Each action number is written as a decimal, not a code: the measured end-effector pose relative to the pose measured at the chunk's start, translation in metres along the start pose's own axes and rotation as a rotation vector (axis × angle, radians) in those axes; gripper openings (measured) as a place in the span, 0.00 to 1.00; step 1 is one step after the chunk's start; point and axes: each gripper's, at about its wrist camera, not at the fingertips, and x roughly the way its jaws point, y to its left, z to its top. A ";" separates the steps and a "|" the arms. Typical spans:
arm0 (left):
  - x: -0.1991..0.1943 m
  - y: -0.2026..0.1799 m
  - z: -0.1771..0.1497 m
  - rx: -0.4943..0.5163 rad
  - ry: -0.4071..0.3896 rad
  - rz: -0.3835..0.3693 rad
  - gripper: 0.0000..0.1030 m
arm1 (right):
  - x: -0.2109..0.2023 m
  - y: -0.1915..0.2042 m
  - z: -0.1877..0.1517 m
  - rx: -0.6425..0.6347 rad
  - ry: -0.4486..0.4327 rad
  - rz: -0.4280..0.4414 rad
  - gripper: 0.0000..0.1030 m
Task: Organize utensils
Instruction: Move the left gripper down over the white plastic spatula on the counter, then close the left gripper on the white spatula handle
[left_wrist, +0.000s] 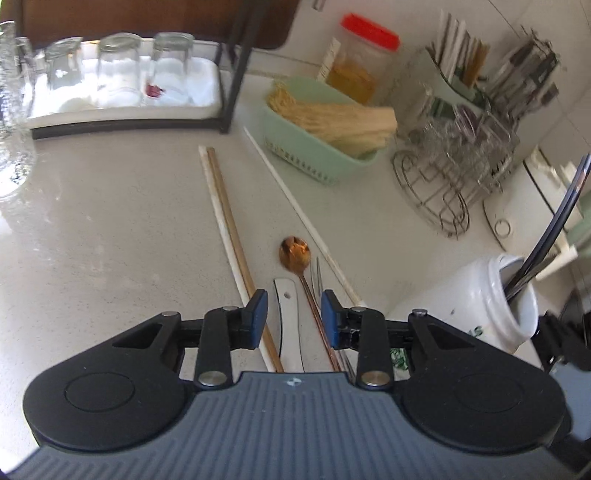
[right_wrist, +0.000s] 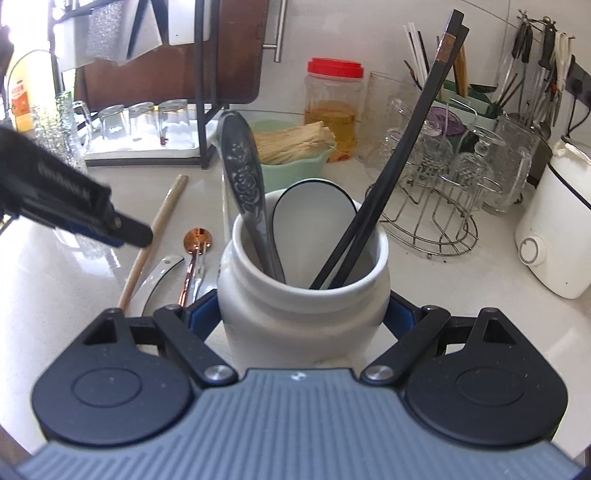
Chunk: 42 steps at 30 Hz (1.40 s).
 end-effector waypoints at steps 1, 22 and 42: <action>0.004 -0.001 0.000 0.012 0.002 -0.001 0.33 | 0.000 0.000 0.000 0.002 0.001 -0.002 0.89; 0.051 -0.023 0.008 0.145 0.072 0.137 0.29 | -0.002 0.001 -0.002 0.002 -0.015 0.000 0.89; 0.017 -0.036 0.003 0.151 0.019 0.116 0.18 | -0.002 0.001 -0.003 0.001 -0.023 -0.003 0.89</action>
